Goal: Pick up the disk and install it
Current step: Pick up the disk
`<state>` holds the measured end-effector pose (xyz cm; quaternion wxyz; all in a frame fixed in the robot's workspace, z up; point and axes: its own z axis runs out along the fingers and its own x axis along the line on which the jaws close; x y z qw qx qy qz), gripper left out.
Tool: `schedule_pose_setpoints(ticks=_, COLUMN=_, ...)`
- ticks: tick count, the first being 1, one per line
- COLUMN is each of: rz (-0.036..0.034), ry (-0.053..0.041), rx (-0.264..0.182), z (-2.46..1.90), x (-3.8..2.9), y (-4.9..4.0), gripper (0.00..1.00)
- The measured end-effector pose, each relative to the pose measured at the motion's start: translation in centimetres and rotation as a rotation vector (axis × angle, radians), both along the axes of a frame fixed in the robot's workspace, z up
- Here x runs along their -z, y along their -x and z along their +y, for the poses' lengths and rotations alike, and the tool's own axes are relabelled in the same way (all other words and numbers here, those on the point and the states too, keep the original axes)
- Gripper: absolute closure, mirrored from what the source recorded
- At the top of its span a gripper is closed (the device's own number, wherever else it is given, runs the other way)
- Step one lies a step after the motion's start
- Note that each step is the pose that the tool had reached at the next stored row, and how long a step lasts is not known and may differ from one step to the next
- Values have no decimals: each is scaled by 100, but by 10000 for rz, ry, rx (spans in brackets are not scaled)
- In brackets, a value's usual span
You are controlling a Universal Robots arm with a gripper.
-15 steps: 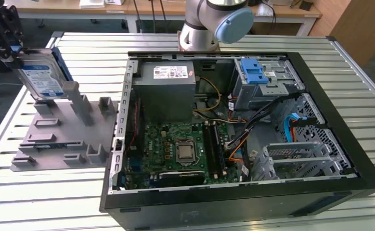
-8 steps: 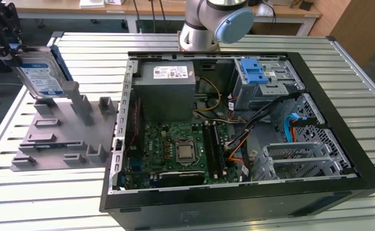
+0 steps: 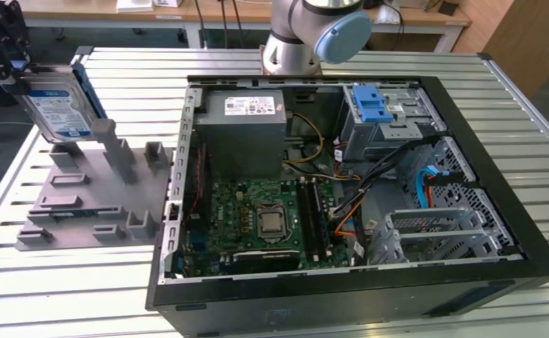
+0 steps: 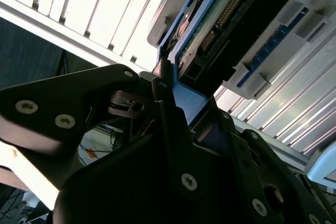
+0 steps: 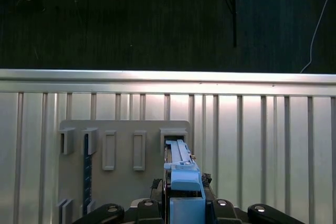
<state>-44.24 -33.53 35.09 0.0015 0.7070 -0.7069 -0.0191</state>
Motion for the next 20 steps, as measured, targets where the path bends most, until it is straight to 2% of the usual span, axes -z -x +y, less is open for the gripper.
schedule_pose_setpoints(ticks=20, rz=0, ry=0, rx=0, z=0, x=-94, y=0, gripper=64)
